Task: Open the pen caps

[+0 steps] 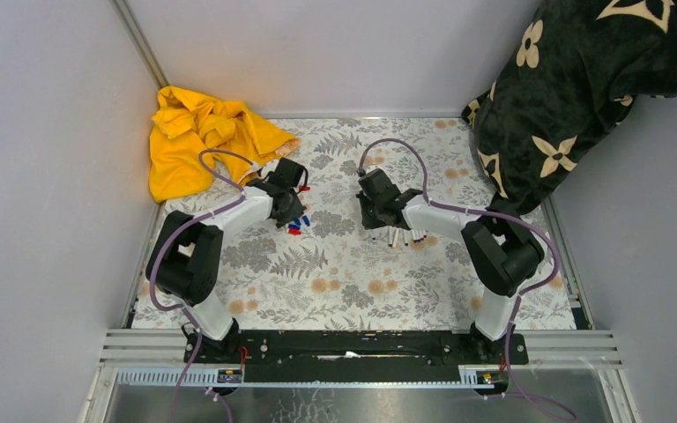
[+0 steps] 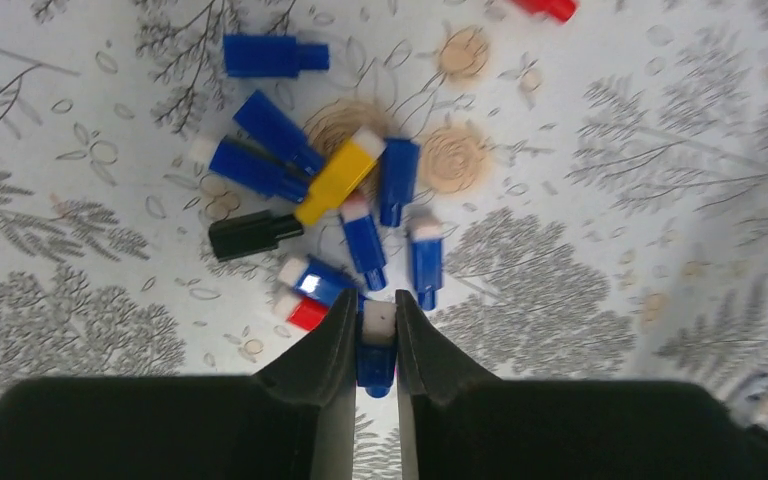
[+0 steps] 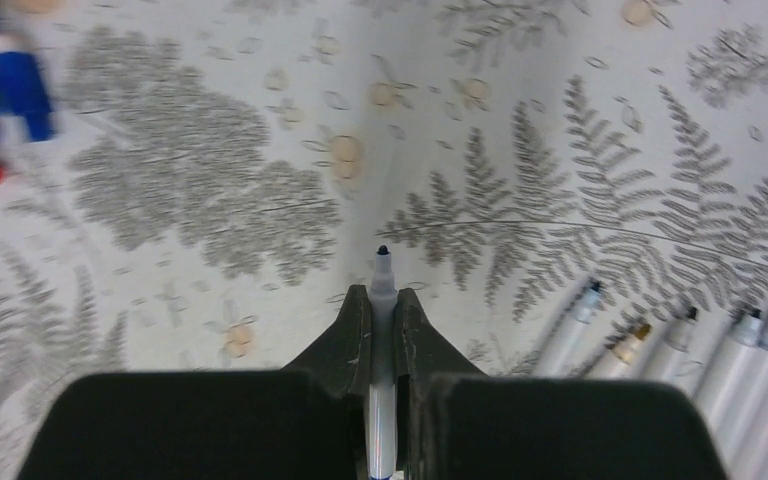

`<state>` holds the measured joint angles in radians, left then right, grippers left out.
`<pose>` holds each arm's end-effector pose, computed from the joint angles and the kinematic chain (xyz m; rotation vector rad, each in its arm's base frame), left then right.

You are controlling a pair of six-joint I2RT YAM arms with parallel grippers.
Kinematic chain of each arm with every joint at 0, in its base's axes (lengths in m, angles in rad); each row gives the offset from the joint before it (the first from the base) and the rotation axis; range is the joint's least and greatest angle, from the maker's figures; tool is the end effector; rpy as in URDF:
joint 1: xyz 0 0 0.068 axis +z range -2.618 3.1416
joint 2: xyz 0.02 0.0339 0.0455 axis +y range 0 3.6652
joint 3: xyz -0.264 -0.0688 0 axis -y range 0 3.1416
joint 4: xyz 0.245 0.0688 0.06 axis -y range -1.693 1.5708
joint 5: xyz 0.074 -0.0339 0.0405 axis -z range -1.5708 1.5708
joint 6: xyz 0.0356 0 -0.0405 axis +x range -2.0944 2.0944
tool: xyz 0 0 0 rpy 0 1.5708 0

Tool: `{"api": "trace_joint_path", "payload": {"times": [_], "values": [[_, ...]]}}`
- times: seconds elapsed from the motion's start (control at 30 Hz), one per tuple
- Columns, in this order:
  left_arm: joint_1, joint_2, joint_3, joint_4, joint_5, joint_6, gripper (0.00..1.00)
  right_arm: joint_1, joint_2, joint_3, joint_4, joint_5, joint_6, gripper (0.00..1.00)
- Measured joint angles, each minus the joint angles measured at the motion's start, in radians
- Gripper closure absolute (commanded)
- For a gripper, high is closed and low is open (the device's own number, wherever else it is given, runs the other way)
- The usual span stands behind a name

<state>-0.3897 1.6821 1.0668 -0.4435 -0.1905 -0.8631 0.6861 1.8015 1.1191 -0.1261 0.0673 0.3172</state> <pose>0.3147 -0.1219 0.1885 -0.6758 2.5229 -0.1985 0.2986 0.2414 0.1833 -0.4106 2.3786 0.3939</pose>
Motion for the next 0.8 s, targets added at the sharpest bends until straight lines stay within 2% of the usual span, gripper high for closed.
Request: {"api": "trace_joint_path", "payload": {"times": [0.23, 0.37, 0.57, 0.63, 0.8], "values": [[-0.042, 0.021, -0.017, -0.054, -0.082, 0.035, 0.57, 0.0, 0.071, 0.008, -0.047, 0.169, 0.032, 0.9], [-0.042, 0.024, -0.024, -0.067, -0.11, 0.036, 0.53, 0.0, 0.073, 0.008, -0.05, 0.228, 0.037, 0.84], [-0.042, 0.024, -0.024, -0.072, -0.133, 0.035, 0.41, 0.0, 0.074, 0.001, -0.047, 0.286, 0.042, 0.72], [-0.042, 0.023, -0.024, -0.074, -0.136, 0.032, 0.35, 0.0, 0.073, -0.002, -0.043, 0.293, 0.042, 0.65], [-0.047, 0.002, -0.024, -0.092, -0.148, 0.024, 0.27, 0.0, 0.072, -0.004, -0.041, 0.31, 0.038, 0.57]]}}
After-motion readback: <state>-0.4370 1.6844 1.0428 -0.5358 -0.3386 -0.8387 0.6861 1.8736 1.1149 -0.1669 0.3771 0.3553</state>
